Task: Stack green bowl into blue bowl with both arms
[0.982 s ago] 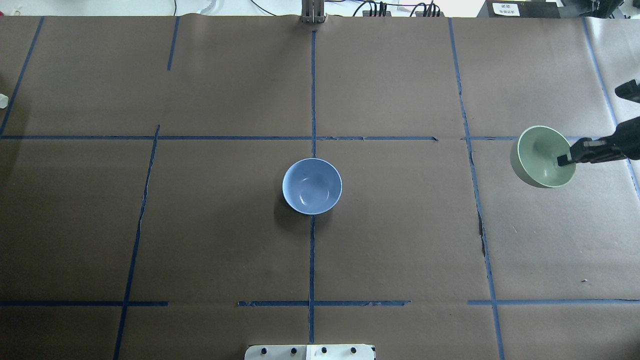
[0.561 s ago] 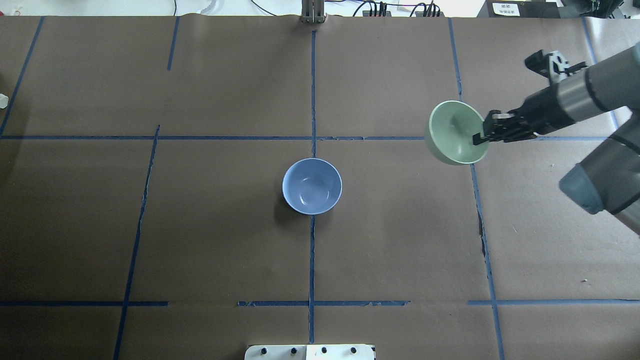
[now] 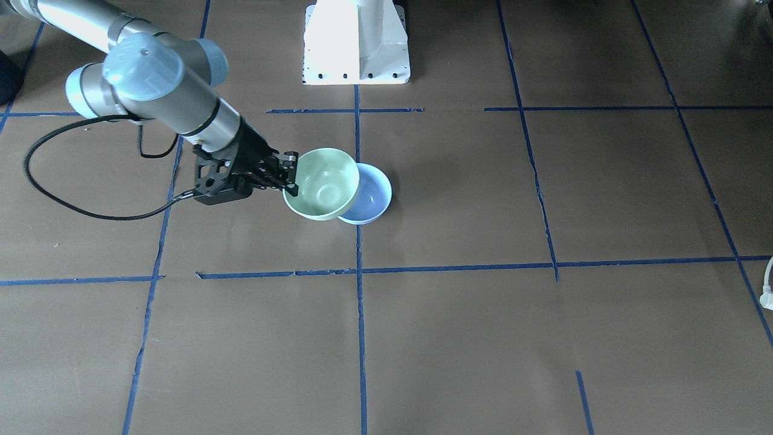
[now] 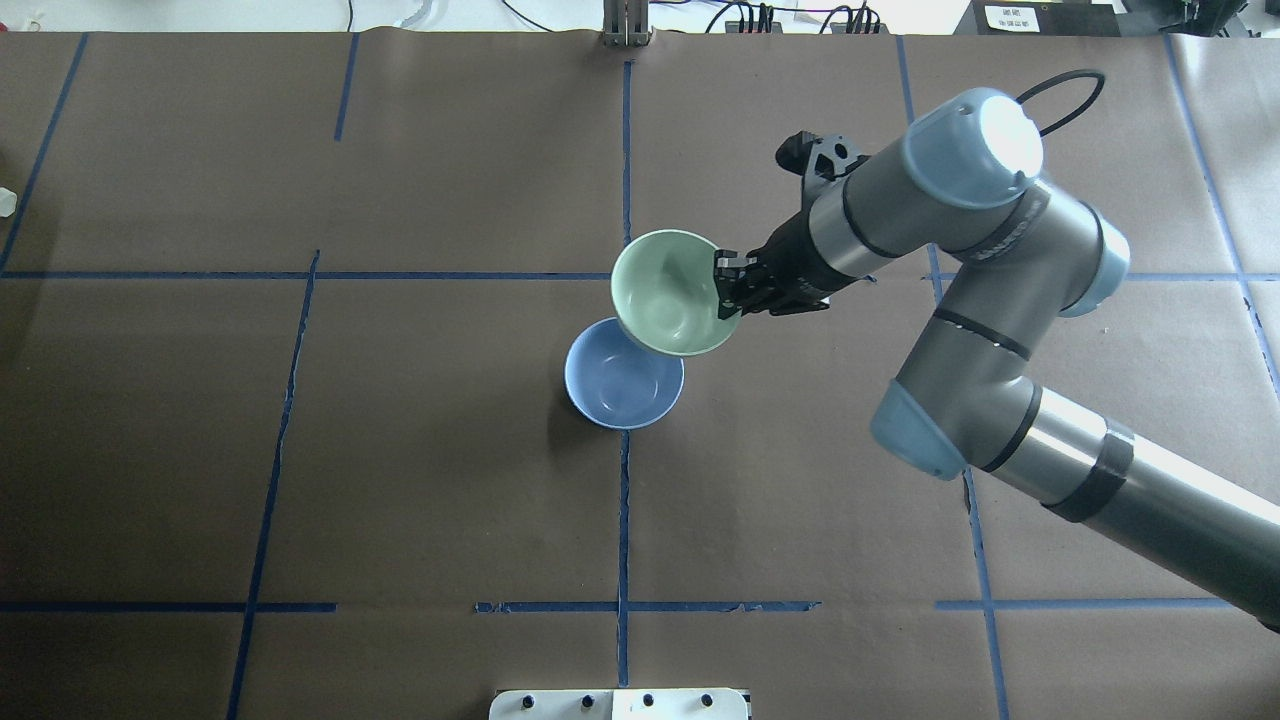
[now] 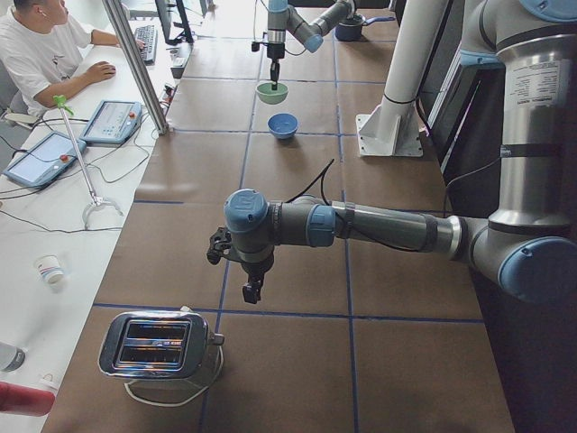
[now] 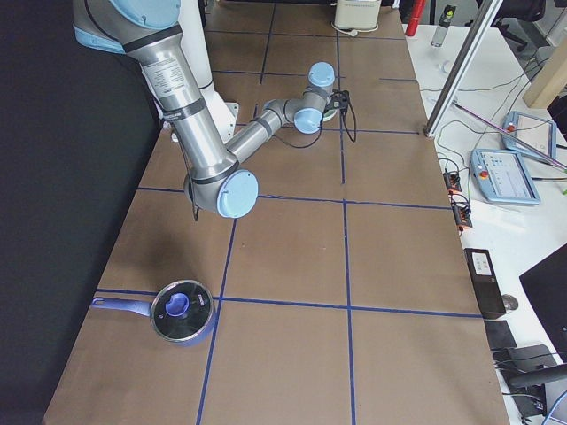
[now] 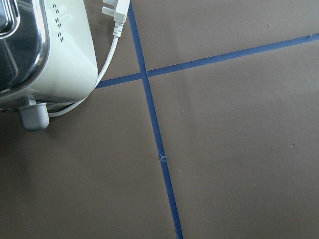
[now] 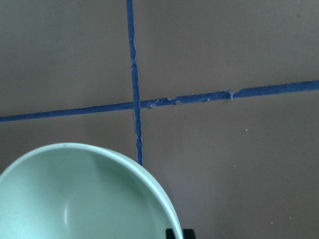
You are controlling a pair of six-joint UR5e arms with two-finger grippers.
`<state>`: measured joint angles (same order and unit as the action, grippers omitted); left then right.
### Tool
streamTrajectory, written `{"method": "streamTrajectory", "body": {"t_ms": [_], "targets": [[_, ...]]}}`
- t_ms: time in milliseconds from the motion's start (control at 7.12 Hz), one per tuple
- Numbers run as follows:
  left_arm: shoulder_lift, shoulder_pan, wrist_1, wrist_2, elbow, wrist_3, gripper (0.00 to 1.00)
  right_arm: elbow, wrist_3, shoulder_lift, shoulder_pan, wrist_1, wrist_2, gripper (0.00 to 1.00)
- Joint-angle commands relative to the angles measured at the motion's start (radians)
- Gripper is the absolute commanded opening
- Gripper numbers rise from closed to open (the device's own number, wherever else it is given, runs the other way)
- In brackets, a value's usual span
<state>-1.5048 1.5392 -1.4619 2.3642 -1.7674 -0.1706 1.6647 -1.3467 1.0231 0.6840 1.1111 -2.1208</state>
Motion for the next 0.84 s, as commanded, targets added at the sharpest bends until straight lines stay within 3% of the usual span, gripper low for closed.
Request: {"method": "streamTrajectory", "body": {"t_ms": [0, 140, 702], "targets": [[-0.002, -0.001, 0.000, 0.001, 0.000, 0.017, 1.00, -0.008, -0.051, -0.040, -0.084, 0.041, 0.082, 0.01], [-0.002, -0.001, 0.000, 0.001, 0.000, 0.017, 1.00, -0.008, -0.057, -0.052, -0.102, 0.073, 0.123, 0.01], [-0.002, -0.001, 0.000, 0.001, 0.000, 0.017, 1.00, -0.011, -0.057, -0.044, -0.132, 0.110, 0.130, 0.03]]}}
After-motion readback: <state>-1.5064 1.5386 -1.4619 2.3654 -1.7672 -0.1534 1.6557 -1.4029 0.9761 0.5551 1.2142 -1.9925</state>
